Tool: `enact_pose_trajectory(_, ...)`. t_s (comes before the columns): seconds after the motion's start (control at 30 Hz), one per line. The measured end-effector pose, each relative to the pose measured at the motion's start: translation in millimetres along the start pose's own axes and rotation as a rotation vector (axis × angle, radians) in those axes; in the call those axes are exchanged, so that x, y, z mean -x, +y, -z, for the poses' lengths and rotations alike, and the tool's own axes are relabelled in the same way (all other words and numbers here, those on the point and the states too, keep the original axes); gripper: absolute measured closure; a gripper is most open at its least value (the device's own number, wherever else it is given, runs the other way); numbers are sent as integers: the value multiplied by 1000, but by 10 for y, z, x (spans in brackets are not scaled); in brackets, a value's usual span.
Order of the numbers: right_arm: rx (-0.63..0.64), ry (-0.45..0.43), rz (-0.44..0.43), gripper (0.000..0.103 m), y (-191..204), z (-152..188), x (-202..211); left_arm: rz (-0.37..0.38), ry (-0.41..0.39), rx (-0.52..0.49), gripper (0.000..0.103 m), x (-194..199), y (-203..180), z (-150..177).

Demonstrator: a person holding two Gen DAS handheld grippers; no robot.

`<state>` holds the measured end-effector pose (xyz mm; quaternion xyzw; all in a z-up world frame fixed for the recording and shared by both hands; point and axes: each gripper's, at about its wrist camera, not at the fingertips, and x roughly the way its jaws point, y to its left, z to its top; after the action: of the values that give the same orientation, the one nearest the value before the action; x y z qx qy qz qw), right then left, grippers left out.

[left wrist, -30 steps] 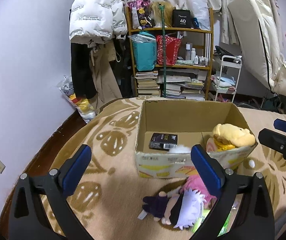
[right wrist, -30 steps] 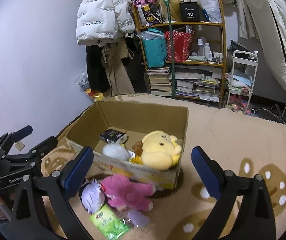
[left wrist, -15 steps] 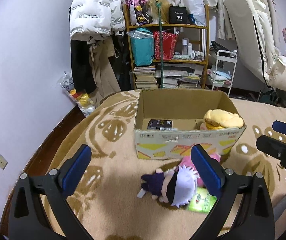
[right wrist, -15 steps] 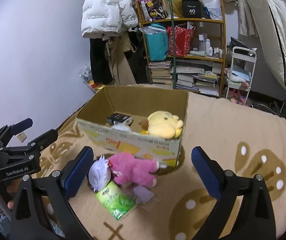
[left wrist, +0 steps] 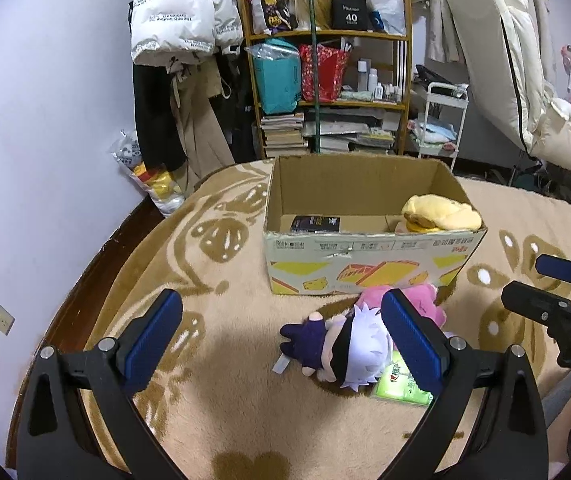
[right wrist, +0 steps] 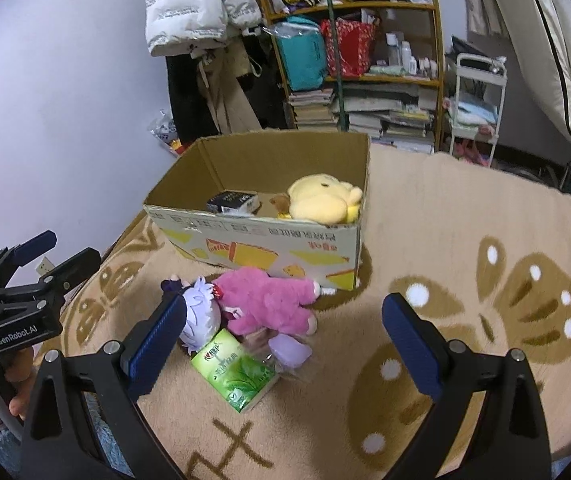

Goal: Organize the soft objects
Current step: 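Withdraw both tools from the box toward the remaining toys, then lower both open tools toward the white-haired doll and the clear bag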

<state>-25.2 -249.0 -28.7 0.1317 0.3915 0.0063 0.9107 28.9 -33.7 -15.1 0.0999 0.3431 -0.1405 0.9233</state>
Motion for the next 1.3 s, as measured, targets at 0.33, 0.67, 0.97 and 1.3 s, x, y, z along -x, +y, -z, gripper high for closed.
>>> enact_pose_trajectory(0.33, -13, 53, 12, 1, -48, 33, -188, 18, 48, -32, 4, -164, -82, 35)
enact_pose_trajectory(0.67, -22, 81, 22, 1, -68, 46, -282, 26, 80, -56, 4, -293, -166, 71)
enact_pose_trajectory(0.97, -59, 129, 27, 1, -120, 72, -463, 55, 133, -72, 4, -480, -260, 114)
enact_pose_trajectory(1.3, -94, 182, 32, 1, -183, 94, -652, 72, 187, -129, 4, -703, -452, 176)
